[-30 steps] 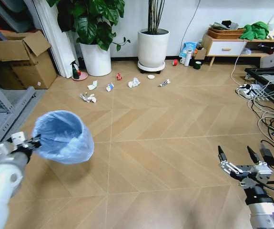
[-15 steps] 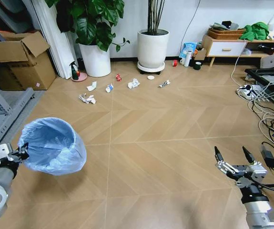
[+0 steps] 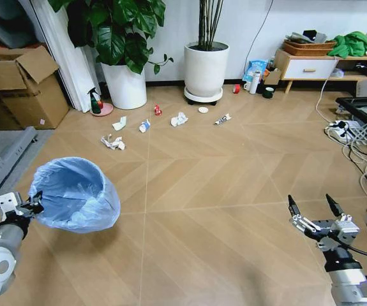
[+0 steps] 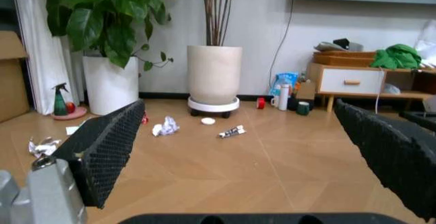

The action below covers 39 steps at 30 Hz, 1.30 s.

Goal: Pick up the trash bin and place the garbage on the floor into it.

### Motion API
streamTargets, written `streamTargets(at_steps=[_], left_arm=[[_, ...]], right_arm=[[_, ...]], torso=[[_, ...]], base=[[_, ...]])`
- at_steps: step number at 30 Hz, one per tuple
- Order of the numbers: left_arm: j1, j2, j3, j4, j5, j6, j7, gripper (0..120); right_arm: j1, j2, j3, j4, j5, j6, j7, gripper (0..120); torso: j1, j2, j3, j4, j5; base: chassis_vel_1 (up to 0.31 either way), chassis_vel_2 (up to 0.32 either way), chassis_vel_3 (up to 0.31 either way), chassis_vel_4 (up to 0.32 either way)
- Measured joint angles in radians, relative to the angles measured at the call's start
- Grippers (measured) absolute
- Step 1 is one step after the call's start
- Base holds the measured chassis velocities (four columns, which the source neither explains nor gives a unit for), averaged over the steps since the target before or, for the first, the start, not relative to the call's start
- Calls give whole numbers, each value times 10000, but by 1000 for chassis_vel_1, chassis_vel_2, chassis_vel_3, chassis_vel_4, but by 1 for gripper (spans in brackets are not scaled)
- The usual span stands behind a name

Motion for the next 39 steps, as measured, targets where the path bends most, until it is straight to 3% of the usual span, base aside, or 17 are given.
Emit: streamTargets(at_steps=[12,39], left_arm=[[1,-41,71,-121,-2,66,-69,0],[5,-67,104,-139,-9,73,-71,0]], right_arm=[[-39,-9,59,2,6,107,-58,100],[-57,30,84,52,81,204,-201,100]], torso=[[-5,0,-2,0,1],[-3,0,-1,-3,-5]], base=[[4,89,-9,-95],[-52,232,46,-244]])
